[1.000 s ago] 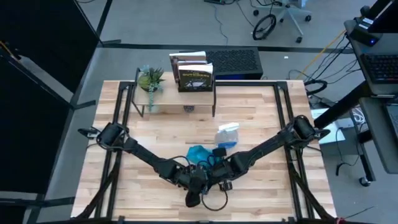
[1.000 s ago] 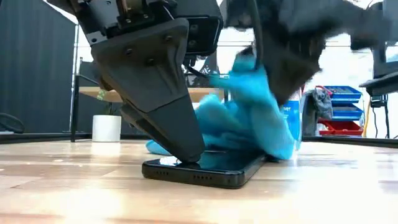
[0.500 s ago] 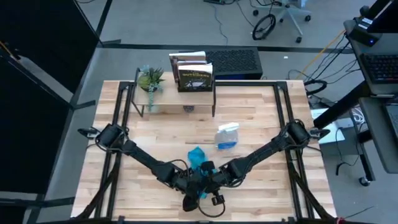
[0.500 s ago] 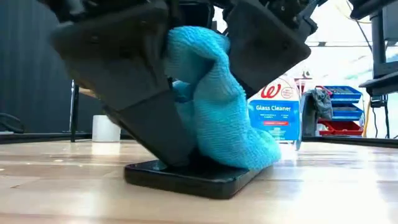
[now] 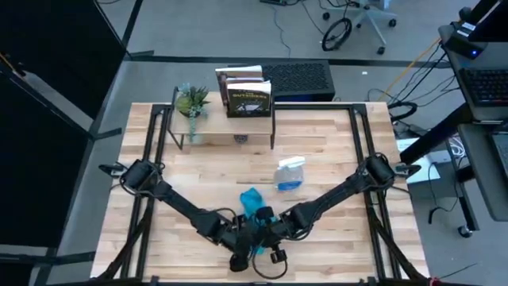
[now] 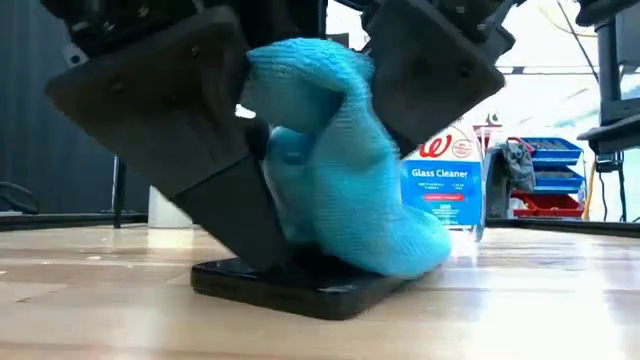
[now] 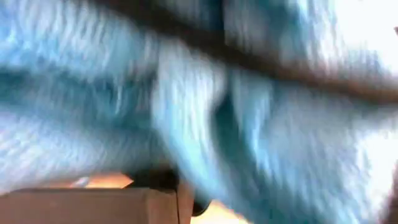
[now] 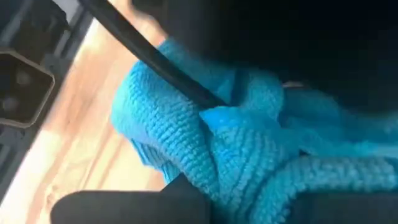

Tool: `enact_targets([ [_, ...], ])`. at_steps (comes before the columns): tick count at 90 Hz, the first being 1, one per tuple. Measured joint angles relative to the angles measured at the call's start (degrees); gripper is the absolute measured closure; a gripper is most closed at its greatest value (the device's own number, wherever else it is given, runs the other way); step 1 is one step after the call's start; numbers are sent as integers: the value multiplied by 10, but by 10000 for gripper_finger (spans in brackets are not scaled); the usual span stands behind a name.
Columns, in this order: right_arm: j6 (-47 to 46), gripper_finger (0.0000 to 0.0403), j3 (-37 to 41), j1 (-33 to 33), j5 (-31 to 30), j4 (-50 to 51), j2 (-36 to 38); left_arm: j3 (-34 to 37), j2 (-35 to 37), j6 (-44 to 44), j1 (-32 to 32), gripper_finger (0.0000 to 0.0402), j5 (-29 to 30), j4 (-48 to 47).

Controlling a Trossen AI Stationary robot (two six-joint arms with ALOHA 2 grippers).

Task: Apply microfiber cloth
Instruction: Wipe the back of the black cellphone with a blue microfiber cloth

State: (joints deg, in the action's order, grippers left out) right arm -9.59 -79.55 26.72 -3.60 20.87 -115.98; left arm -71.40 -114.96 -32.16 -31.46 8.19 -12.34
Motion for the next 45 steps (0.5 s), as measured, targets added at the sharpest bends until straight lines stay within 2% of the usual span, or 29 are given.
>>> enact_targets([
  [30, 3, 396, 2, 0, -37, 31, 36, 0, 3, 1, -14, 359, 68, -21],
  [45, -2, 396, 19, -1, -33, -91, 32, 0, 5, 5, -26, 393, 80, -20],
])
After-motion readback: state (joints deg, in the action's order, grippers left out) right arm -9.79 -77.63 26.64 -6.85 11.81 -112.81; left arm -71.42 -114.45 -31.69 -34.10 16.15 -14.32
